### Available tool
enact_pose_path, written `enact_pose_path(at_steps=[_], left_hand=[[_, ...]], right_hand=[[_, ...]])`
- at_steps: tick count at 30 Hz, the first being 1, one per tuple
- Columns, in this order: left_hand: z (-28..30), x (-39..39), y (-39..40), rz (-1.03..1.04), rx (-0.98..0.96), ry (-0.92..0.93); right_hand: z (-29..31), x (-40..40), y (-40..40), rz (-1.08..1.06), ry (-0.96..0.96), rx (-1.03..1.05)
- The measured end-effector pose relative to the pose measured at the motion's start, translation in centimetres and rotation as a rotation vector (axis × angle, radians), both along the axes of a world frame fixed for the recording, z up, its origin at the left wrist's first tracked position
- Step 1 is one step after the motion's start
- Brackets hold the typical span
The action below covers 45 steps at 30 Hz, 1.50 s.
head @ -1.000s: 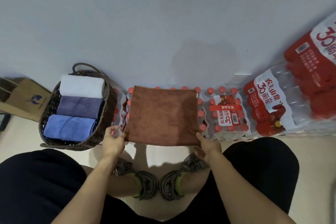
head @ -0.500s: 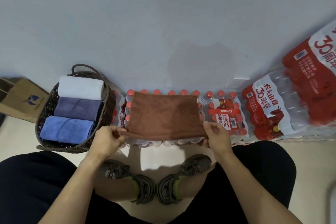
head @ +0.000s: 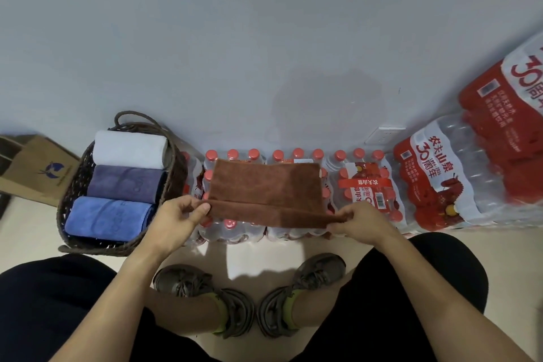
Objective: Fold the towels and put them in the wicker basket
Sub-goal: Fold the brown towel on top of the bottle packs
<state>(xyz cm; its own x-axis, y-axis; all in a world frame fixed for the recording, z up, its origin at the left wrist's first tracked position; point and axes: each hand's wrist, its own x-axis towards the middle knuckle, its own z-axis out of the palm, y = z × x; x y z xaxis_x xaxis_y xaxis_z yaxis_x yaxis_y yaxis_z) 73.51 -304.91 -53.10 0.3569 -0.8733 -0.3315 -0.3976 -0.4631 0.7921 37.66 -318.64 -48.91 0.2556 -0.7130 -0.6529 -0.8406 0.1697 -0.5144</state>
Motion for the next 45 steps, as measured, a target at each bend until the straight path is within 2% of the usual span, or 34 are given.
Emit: enact_pose_path(at_steps=[2, 5, 8, 10, 12, 15, 21, 29, 45], left_hand=[[-0.2, -0.2, -1.5, 0.037, -0.034, 0.023], [-0.9, -0.2, -4.4, 0.072, -0.040, -0.005], [-2.2, 0.1, -7.9, 0.222, -0.048, 0.012], [-3.3, 0.0, -10.1, 0.361, 0.011, 0.109], [-4.3, -0.5, -11.4, 0.389, 0.168, 0.162], [-5.5, -1.0, -12.0, 0.269, 0.326, -0.010], [-6.1, -1.9, -10.4, 0.132, 0.308, -0.307], [-7.4, -1.6, -6.2, 0.125, 0.331, -0.291], [-8.2, -1.3, -6.6, 0.236, 0.283, -0.316]], right_hand=[[0.1, 0.2, -1.9, -0.038, -0.041, 0.056], [-0.8, 1.2, -4.7, -0.091, -0.115, 0.031], [-3.4, 2.9, -6.2, -0.284, -0.290, -0.042], [-5.8, 4.0, -6.3, -0.499, -0.424, -0.049], [-8.1, 4.7, -5.8, -0.594, -0.396, -0.057], [-10.5, 5.1, -5.1, -0.603, -0.198, -0.126], [-11.6, 5.7, -4.2, -0.473, -0.082, -0.241], [-12.1, 4.8, -3.8, -0.442, -0.047, -0.256], [-12.0, 6.2, -5.4, -0.330, -0.012, -0.453]])
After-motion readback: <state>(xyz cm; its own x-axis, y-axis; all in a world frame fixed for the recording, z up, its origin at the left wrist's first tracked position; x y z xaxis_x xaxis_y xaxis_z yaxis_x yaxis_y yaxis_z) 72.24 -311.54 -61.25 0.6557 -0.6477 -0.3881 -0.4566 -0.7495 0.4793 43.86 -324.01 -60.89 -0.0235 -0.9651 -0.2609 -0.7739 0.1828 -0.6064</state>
